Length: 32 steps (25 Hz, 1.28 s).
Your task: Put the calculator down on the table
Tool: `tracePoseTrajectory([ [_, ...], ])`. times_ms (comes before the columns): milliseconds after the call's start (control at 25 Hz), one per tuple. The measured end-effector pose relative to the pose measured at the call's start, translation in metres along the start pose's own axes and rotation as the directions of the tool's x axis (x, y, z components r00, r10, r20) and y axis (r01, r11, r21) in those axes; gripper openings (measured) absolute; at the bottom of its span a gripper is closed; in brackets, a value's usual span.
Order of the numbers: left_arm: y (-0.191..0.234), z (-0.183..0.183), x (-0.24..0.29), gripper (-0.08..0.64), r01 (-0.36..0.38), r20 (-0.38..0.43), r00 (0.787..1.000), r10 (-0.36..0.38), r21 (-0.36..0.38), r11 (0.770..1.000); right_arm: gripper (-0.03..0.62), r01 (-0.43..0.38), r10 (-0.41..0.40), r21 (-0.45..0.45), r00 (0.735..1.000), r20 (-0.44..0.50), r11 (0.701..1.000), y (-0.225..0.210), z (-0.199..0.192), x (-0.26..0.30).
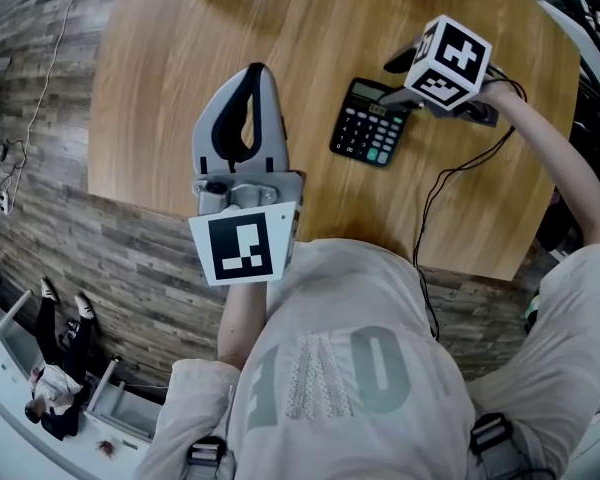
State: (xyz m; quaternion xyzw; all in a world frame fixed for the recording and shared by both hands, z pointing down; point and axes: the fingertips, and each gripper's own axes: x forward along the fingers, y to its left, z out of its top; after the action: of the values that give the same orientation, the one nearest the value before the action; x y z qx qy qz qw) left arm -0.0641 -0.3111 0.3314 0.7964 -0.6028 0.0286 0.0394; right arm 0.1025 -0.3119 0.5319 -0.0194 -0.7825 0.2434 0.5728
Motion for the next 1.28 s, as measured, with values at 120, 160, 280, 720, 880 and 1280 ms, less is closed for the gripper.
tracePoseTrajectory([
  [120, -0.003, 0.015, 0.0, 0.009, 0.015, 0.033, 0.999, -0.015, 0.014, 1.0, 0.255, 0.092, -0.099, 0.058, 0.985, 0.138, 0.994, -0.003, 0.013, -0.035],
  [160, -0.006, 0.02, -0.001, 0.009, 0.021, 0.046, 0.999, -0.022, 0.02, 1.0, 0.255, 0.123, -0.137, 0.084, 0.971, 0.193, 0.989, -0.002, 0.018, -0.048],
  [280, -0.014, 0.036, -0.007, 0.009, 0.042, 0.082, 0.996, -0.045, 0.034, 0.999, 0.255, 0.206, -0.249, 0.156, 0.903, 0.35, 0.966, 0.009, 0.034, -0.088],
  [720, -0.042, 0.093, -0.025, 0.009, 0.13, 0.235, 0.961, -0.144, 0.072, 0.989, 0.251, 0.325, -0.561, 0.461, 0.384, 0.734, 0.825, 0.088, 0.041, -0.235],
  [880, -0.054, 0.118, -0.035, 0.009, 0.163, 0.288, 0.94, -0.184, 0.098, 0.982, 0.158, 0.382, -0.655, 0.587, 0.064, 0.753, 0.713, 0.13, 0.024, -0.289],
  [1280, -0.09, 0.17, -0.041, 0.009, 0.231, 0.364, 0.889, -0.277, 0.166, 0.959, 0.019, 0.4, -0.744, 0.807, -0.345, 0.572, 0.435, 0.197, -0.015, -0.32],
])
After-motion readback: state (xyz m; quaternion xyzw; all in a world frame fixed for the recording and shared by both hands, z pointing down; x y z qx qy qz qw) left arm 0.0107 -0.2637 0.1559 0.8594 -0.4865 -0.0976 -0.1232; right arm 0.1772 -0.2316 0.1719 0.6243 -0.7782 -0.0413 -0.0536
